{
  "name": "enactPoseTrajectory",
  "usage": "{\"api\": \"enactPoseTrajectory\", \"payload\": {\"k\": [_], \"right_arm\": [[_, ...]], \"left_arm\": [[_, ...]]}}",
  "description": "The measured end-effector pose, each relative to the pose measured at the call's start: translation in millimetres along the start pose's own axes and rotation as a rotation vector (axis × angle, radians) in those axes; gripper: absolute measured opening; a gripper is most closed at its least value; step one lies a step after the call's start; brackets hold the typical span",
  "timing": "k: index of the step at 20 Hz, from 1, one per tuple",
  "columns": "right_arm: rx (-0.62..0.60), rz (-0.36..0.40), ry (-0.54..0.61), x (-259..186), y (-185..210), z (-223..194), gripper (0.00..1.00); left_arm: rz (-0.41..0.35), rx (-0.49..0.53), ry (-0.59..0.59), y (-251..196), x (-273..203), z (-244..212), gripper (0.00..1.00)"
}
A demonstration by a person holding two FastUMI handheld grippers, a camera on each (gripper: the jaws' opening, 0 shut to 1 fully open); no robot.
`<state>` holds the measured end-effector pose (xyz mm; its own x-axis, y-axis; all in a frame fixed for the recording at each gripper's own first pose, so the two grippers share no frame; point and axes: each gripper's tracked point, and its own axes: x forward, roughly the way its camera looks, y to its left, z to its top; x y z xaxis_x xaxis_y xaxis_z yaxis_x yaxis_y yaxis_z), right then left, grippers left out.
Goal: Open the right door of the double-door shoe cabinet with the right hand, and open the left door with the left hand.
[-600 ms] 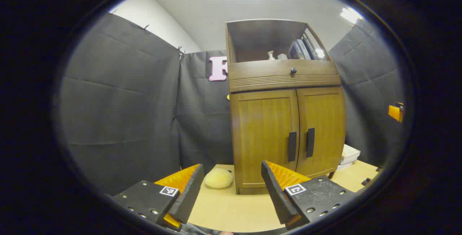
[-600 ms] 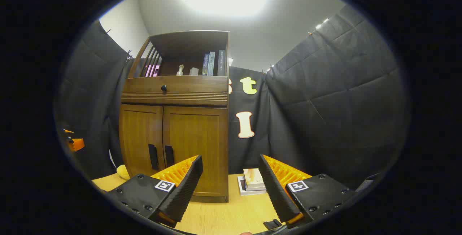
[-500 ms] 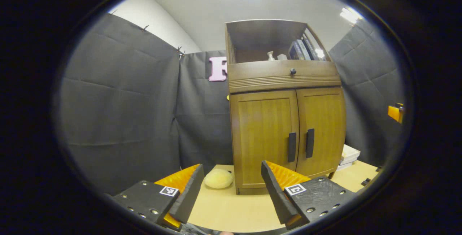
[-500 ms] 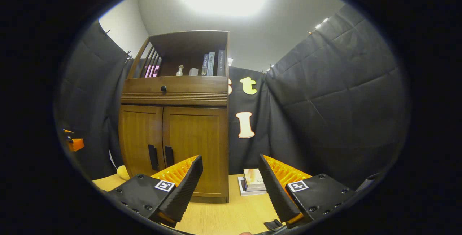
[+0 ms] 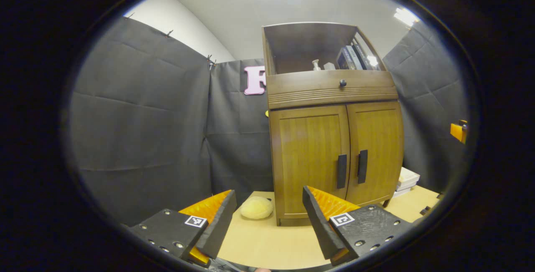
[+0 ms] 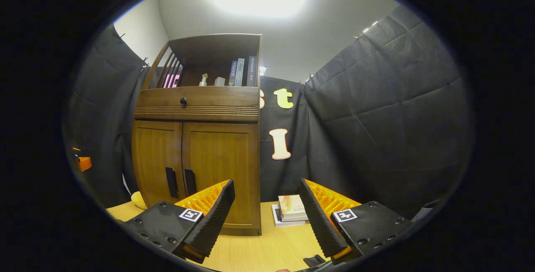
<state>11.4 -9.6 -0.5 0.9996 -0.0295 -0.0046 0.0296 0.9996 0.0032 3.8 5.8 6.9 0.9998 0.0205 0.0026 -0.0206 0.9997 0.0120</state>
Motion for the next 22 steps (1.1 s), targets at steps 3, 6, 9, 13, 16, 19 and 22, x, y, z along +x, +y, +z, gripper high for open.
{"api": "enactPoseTrajectory", "payload": {"k": [3, 6, 9, 13, 16, 19, 22], "right_arm": [[0.0, 0.004, -0.009, 0, -1, 3, 0.96], [-0.005, 0.006, -0.014, 0, 0, 5, 0.97], [-0.002, 0.01, -0.007, 0, 1, 2, 0.97], [-0.002, 0.029, 0.007, 5, 9, -1, 0.97], [0.009, 0.065, 0.017, 19, 29, -6, 0.97], [0.027, 0.105, 0.024, 40, 54, -11, 0.98], [0.051, 0.153, 0.031, 64, 84, -14, 0.98]], "left_arm": [[-0.002, 0.012, -0.005, 0, 1, 1, 0.93], [-0.008, 0.009, -0.008, -3, 1, 2, 0.91], [-0.009, 0.007, -0.014, -2, -1, 3, 0.93], [-0.006, 0.009, -0.018, 0, -6, 4, 0.93], [0.005, 0.013, -0.015, 5, -11, -1, 0.93], [0.015, 0.026, -0.011, 11, -18, -6, 0.93], [0.034, 0.039, -0.017, 22, -26, -3, 0.93]]}}
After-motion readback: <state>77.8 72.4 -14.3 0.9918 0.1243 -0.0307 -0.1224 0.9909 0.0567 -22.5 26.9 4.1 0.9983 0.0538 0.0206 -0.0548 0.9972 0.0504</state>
